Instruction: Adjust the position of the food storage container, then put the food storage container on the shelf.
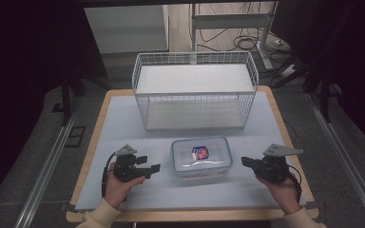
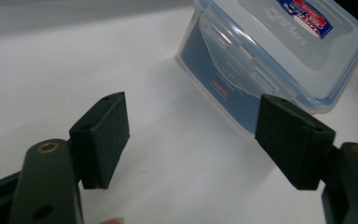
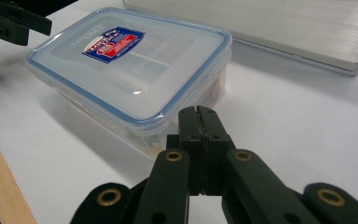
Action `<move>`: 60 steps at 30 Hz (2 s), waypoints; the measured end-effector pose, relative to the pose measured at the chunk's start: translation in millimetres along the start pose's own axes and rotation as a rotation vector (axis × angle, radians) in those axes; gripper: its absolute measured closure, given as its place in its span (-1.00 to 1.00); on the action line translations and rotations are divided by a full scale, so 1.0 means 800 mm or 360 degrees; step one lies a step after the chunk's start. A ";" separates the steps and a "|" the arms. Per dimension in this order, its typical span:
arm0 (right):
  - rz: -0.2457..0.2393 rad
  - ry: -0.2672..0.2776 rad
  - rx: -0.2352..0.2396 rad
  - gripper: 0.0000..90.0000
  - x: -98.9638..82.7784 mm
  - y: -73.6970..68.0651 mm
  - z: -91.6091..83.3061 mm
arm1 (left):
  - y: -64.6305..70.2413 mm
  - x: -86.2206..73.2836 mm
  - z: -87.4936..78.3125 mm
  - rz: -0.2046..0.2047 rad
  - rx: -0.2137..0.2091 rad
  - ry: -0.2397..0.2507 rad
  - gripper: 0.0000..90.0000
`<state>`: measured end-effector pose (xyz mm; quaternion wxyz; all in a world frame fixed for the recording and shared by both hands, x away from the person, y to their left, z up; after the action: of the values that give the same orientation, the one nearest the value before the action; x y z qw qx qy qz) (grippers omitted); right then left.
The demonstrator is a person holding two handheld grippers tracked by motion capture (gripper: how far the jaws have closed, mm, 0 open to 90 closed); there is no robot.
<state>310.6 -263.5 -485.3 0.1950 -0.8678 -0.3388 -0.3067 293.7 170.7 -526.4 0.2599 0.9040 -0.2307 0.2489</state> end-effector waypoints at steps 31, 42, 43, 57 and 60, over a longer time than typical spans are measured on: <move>0.0276 0.0011 0.0176 -0.59 0.035 0.021 0.024 | 0.030 0.038 0.029 -0.0276 -0.0355 0.0030 -0.63; 0.0259 -0.0018 0.0162 -0.56 0.048 0.017 0.037 | 0.036 0.045 0.055 -0.0331 -0.0526 -0.0047 -0.57; 0.0259 -0.0018 0.0162 -0.56 0.048 0.017 0.037 | 0.035 0.045 0.055 -0.0334 -0.0530 -0.0046 -0.57; 0.0286 -0.0061 0.0192 -0.55 0.046 0.022 0.041 | 0.032 0.040 0.064 -0.0382 -0.0573 -0.0109 -0.39; 0.0293 -0.0071 0.0200 -0.50 0.046 0.024 0.043 | 0.033 0.041 0.064 -0.0370 -0.0564 -0.0110 -0.39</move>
<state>359.2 -240.7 -488.5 0.2687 -0.8880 -0.2804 -0.2462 321.2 111.3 -536.5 0.4337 0.8727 -0.1736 0.1416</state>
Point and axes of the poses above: each handheld gripper's, and its own axes: z roughly forward along the jaws, x roughly out of its top, y roughly to its right, the point moved 2 cm from there along z, roughly forward along the jaws, and after that the axes turned 14 degrees about -y, right-handed, at the moved point
